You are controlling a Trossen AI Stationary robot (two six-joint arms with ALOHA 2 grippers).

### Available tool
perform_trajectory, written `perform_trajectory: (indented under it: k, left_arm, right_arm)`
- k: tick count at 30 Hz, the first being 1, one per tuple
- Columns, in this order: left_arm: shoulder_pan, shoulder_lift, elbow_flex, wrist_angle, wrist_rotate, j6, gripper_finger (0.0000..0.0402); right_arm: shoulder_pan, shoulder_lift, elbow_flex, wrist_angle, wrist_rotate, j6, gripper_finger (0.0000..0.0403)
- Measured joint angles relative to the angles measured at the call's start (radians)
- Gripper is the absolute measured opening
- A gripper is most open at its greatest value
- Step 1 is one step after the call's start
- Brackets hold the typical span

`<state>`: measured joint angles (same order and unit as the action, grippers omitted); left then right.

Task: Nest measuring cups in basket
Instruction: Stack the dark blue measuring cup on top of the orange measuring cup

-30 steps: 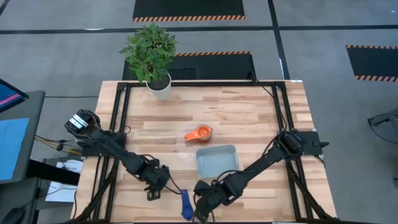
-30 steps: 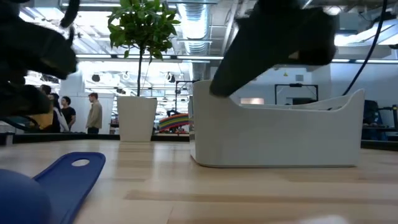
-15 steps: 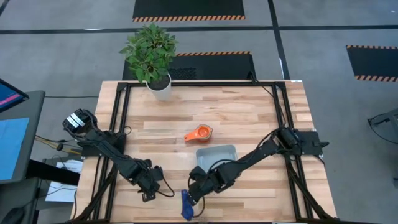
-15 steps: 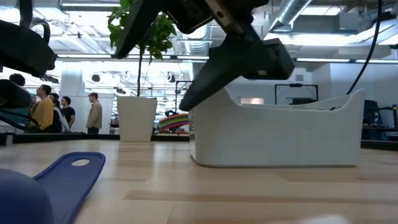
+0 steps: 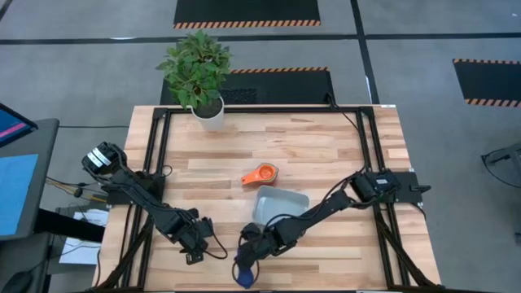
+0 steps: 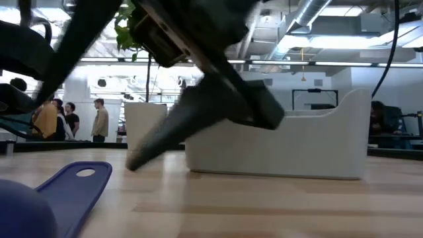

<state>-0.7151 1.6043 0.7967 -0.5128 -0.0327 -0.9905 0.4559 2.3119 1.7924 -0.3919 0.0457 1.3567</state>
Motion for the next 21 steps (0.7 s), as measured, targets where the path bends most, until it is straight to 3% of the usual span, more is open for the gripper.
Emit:
perform_trajectory:
  k: [4,21]
  left_arm:
    - [-0.005,0.0,0.0,0.001,-0.009,-0.001,0.0114]
    - [-0.003,0.0,0.001,0.003,-0.003,-0.002,0.0114]
  right_arm:
    - [-0.007,0.002,-0.004,-0.046,0.051,0.001,0.029]
    - [-0.036,0.002,-0.002,0.034,0.028,-0.068,0.029]
